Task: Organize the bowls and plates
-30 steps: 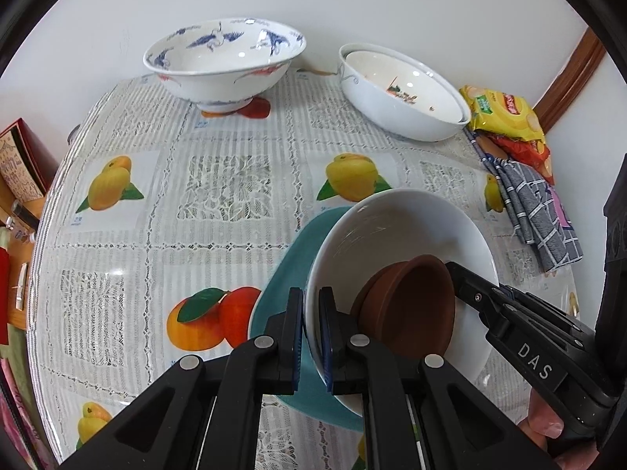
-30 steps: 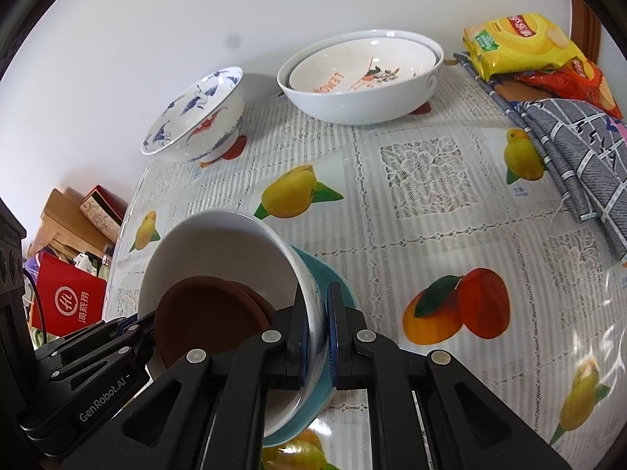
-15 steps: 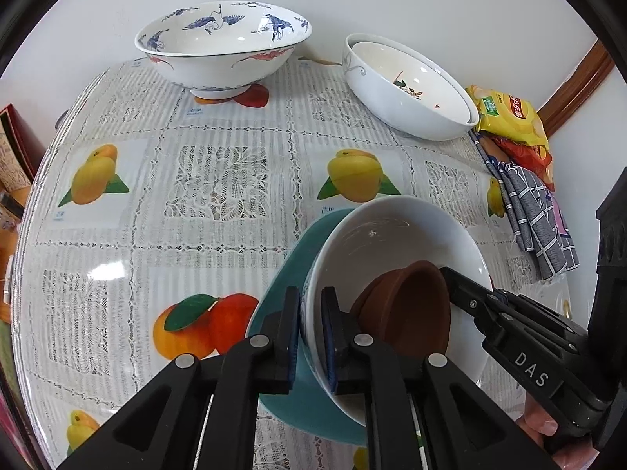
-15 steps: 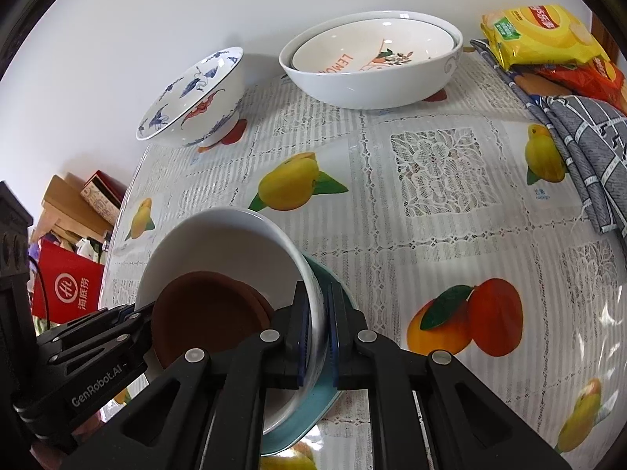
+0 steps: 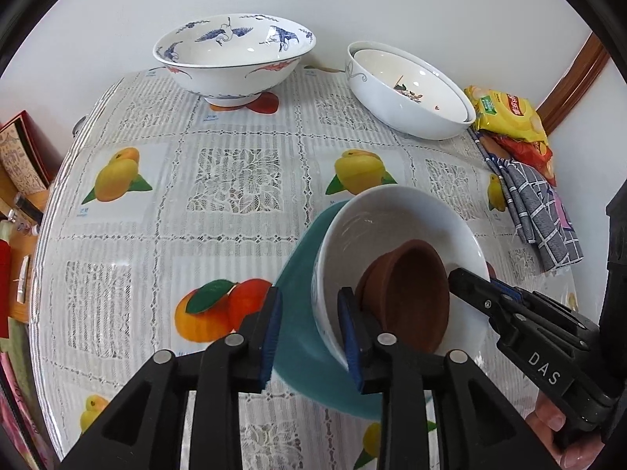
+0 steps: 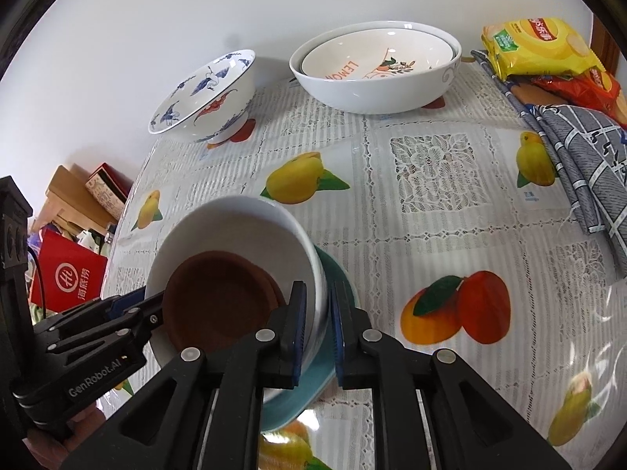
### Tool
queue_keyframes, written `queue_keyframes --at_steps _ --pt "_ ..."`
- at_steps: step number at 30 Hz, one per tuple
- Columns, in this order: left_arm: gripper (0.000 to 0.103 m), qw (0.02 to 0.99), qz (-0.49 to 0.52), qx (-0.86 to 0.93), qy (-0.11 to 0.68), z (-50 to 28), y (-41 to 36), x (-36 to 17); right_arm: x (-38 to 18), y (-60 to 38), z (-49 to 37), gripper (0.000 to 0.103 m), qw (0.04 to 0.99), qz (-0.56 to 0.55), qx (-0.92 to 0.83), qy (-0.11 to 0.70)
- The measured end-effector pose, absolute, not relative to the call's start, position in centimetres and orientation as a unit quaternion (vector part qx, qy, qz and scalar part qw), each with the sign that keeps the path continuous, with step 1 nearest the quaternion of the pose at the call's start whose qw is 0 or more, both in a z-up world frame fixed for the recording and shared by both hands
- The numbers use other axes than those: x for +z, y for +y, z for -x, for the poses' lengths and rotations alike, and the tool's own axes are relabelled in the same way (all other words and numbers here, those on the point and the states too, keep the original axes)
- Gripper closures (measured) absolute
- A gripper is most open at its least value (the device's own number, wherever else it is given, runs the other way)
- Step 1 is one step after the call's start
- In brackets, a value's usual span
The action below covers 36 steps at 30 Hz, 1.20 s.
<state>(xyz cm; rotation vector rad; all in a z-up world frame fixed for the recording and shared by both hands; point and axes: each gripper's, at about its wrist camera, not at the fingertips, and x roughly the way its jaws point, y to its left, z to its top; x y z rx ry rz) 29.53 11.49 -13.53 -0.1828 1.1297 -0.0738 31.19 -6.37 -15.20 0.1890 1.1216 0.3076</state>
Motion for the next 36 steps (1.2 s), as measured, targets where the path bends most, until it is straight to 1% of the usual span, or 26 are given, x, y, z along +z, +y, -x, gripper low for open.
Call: queue_keyframes --at_steps 3,9,12,14,16,18,20,22,24,26,27,29,34,36 --pt "0.069 0.843 0.087 -0.036 0.530 -28.5 11.7 -13.0 -14.7 -6.3 -30.4 0.088 0.834 -0.082 0.146 0.526" --pt "0.067 0.853 0.080 -0.036 0.515 -26.1 11.4 -11.1 -13.3 -6.7 -28.0 0.086 0.841 -0.075 0.143 0.516" --pt "0.063 0.861 0.076 -0.037 0.502 -24.4 11.1 -9.9 -12.0 -7.1 -26.1 0.079 0.849 -0.070 0.140 0.504" --pt "0.059 0.866 0.073 -0.039 0.492 -23.2 10.6 -9.2 -11.2 -7.5 -24.8 0.078 0.854 -0.068 0.138 0.497" --pt "0.058 0.871 0.073 -0.039 0.485 -21.9 10.1 -8.6 -10.4 -8.2 -23.2 0.069 0.858 -0.068 0.136 0.490" --pt "0.057 0.875 0.077 -0.045 0.476 -20.5 9.4 -8.0 -9.7 -8.7 -21.8 0.065 0.864 -0.064 0.132 0.481" --pt "0.051 0.879 0.077 -0.049 0.467 -19.3 8.9 -7.5 -8.9 -9.5 -20.0 0.060 0.875 -0.052 0.111 0.468" --pt "0.049 0.885 0.072 -0.052 0.456 -17.9 8.1 -7.0 -8.3 -10.2 -18.2 0.055 0.886 -0.034 0.084 0.455" --pt "0.048 0.893 0.062 -0.051 0.443 -16.3 7.2 -6.3 -7.8 -10.9 -16.7 0.055 0.889 -0.020 0.058 0.453" --pt "0.041 0.899 0.058 -0.050 0.432 -15.0 6.6 -5.6 -7.3 -11.7 -15.4 0.055 0.893 -0.021 0.050 0.448" --pt "0.040 0.902 0.057 -0.050 0.425 -14.3 6.3 -5.3 -7.0 -12.2 -14.6 0.055 0.893 -0.026 0.048 0.446" --pt "0.032 0.907 0.054 -0.050 0.414 -12.8 5.7 -4.6 -6.6 -13.1 -13.5 0.054 0.894 -0.036 0.044 0.445" --pt "0.022 0.922 0.026 -0.041 0.383 -9.2 3.8 -3.1 -5.6 -15.2 -10.2 0.054 0.900 -0.050 0.024 0.433" --pt "0.020 0.928 0.023 -0.039 0.371 -8.0 3.2 -2.6 -5.4 -15.9 -9.1 0.052 0.901 -0.055 0.022 0.429"
